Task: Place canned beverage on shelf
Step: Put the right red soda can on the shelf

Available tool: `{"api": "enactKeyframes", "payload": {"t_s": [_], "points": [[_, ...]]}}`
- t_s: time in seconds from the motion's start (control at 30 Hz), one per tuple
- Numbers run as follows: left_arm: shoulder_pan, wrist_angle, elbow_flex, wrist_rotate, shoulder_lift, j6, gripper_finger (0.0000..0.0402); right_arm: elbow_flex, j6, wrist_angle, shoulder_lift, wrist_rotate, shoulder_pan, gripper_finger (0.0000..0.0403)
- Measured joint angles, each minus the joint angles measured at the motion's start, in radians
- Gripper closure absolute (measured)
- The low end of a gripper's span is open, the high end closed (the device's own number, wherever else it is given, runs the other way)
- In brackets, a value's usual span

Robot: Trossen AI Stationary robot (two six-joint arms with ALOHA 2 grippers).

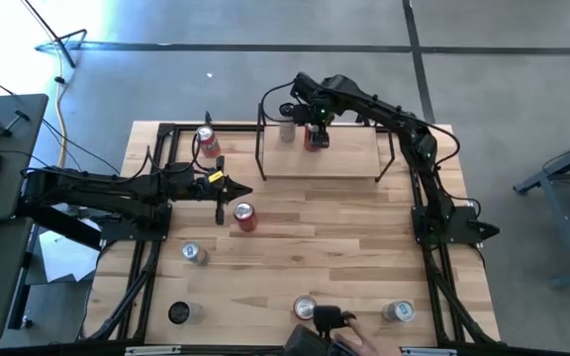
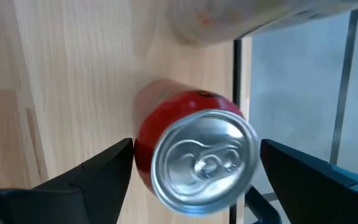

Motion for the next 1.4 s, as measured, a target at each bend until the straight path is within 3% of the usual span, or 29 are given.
{"api": "enactKeyframes", "payload": {"t_s": [0.3, 0.43, 0.63, 0.83, 0.97, 1.1, 1.4], "points": [[0.000, 0.000, 0.000, 0.000, 0.000, 0.000, 0.0399, 0.147, 0.059, -0.063, -0.001, 0.031, 0.008, 0.0070], [0.000, 0.000, 0.000, 0.000, 0.000, 0.000, 0.0399, 0.154, 0.137, -0.081, -0.036, 0.006, 0.019, 0.0098], [0.000, 0.000, 0.000, 0.000, 0.000, 0.002, 0.0399, -0.115, 0.195, 0.013, -0.165, -0.043, 0.037, 0.0224], [0.000, 0.000, 0.000, 0.000, 0.000, 0.017, 0.0399, -0.585, 0.250, 0.462, -0.427, -0.024, 0.089, 0.0384], [0.000, 0.019, 0.000, 0.000, 0.000, 0.018, 0.0399, -0.871, 0.325, 0.811, -0.540, -0.023, 0.107, 0.0377], [0.001, 0.033, 0.000, 0.000, 0.000, 0.018, 0.0399, -1.051, 0.360, 1.038, -0.557, -0.025, 0.104, 0.0376], [0.001, 0.051, 0.001, 0.000, 0.000, 0.016, 0.0399, -1.146, 0.384, 1.192, -0.550, -0.018, 0.077, 0.0399]]}}
